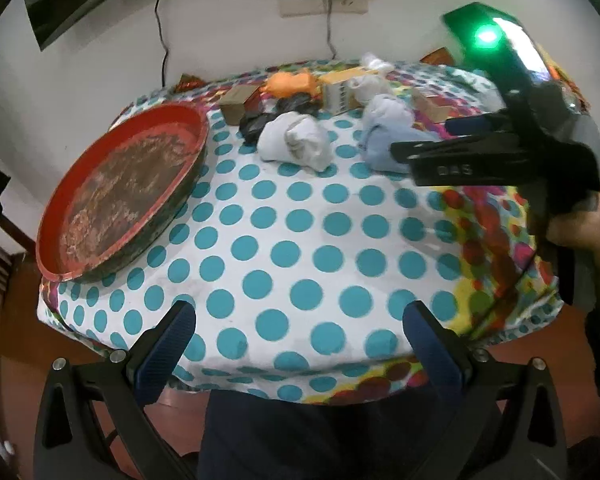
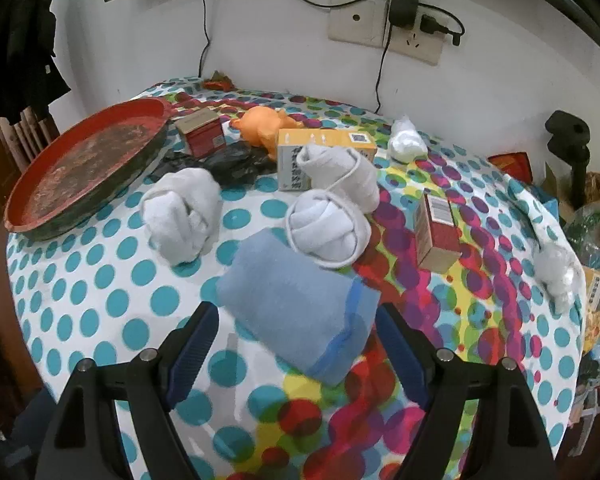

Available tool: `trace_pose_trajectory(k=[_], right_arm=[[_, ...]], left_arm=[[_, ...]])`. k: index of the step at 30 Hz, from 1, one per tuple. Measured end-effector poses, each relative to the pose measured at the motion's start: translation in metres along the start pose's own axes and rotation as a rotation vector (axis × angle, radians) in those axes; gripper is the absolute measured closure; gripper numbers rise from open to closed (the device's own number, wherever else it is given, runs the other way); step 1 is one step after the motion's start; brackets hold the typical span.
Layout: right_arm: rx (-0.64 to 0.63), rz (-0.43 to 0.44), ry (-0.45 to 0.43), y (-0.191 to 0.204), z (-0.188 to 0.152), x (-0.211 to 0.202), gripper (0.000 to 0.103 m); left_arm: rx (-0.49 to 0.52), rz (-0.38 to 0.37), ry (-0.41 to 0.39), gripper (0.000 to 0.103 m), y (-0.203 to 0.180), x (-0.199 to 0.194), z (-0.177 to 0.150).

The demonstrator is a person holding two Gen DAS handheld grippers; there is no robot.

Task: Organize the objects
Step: 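Grasp the blue towel with the right tool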

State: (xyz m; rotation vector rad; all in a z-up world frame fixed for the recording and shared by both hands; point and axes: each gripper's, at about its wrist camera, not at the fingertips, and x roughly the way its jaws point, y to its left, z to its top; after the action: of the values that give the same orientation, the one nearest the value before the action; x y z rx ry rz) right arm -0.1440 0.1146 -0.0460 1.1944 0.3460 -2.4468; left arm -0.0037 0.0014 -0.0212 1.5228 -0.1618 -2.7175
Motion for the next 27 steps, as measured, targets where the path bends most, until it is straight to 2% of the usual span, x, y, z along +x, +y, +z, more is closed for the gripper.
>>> trace_pose_trajectory(k=[6, 13, 18, 21, 25, 27], right_arm=[[-0.022, 0.005, 0.015, 0.000, 0.005, 0.010, 0.020], [-0.041, 0.011, 0.023, 0.003, 0.007, 0.025, 0.020], [-0.074, -0.009, 0.028, 0.011, 0.005, 0.033, 0.020], [-0.074, -0.013, 0.016, 0.012, 0.002, 0.034, 0.021], [-0.052, 0.019, 0.007, 0.010, 0.001, 0.035, 0.036], [-0.060, 0.021, 0.005, 0.011, 0.001, 0.035, 0.038]], left_arm=[[-0.031, 0.035, 0.023, 0.000, 0.015, 0.020, 0.018], [-0.065, 0.024, 0.041, 0.000, 0.028, 0.041, 0.043], [-0.096, -0.010, 0.056, 0.000, 0.033, 0.054, 0.058], [-0.094, 0.007, 0.045, 0.000, 0.032, 0.060, 0.066], [-0.083, 0.020, 0.067, 0.000, 0.028, 0.073, 0.077], [-0.090, 0.018, 0.072, 0.000, 0.027, 0.077, 0.081]])
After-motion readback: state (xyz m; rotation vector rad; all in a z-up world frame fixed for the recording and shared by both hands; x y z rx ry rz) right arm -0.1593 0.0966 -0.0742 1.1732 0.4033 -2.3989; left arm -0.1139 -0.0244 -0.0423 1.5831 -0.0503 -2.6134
